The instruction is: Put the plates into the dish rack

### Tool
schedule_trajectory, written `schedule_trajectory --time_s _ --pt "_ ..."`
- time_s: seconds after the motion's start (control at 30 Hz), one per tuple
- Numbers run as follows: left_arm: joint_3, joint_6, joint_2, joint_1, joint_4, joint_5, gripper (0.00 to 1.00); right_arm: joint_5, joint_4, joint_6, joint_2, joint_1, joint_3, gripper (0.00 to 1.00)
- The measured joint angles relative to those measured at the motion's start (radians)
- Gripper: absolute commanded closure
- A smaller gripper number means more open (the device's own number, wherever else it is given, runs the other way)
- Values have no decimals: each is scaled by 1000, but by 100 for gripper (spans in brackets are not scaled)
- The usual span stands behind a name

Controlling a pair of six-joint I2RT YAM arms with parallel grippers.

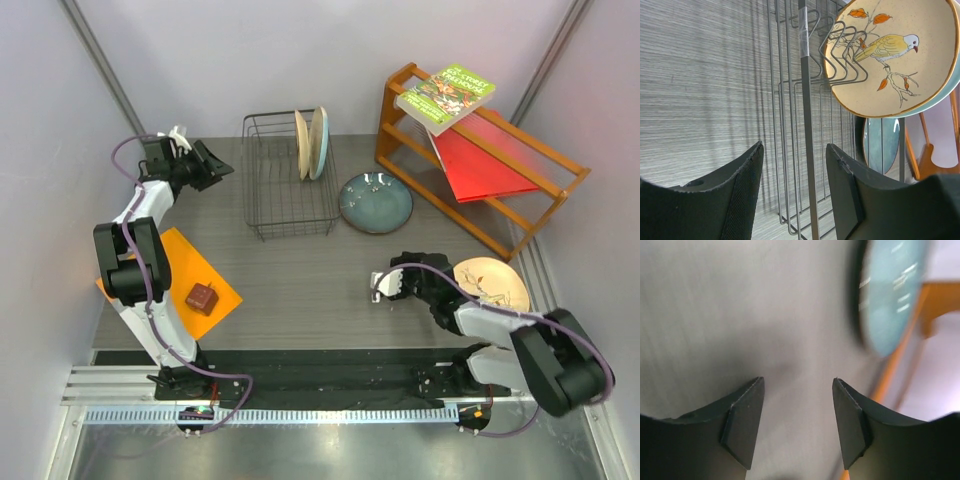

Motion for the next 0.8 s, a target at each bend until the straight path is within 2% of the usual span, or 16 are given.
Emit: schedule_trajectory --time_s 0.13,0.27,0.53,0.73,0.8 --pt "-2 5 0 0 -3 1 46 -6 281 -109 188 2 2 39" --pt "-7 8 0 0 -5 1 46 -2 474 -172 363 3 29 41" --pt "-47 27 -9 0 -14 1 46 -1 669 -209 602 3 151 42" --pt "-63 32 -23 0 -22 1 46 -23 704 -208 663 3 196 47" --pt "-68 34 -28 0 -21 1 46 -29 720 -208 695 3 220 52"
